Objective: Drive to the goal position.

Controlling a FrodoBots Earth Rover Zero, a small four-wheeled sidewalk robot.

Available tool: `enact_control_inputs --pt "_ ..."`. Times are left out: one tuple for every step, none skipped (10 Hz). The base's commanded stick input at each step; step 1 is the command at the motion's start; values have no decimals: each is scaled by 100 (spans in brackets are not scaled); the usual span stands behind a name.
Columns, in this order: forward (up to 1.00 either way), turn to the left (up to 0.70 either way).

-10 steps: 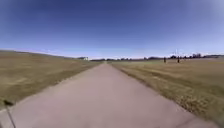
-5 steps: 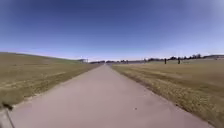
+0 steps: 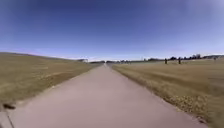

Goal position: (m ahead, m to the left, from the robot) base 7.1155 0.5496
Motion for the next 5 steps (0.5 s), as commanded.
enact_control_inputs --pt "100 0" --pt "100 0" --pt "100 0" --pt "100 0" --pt "100 0"
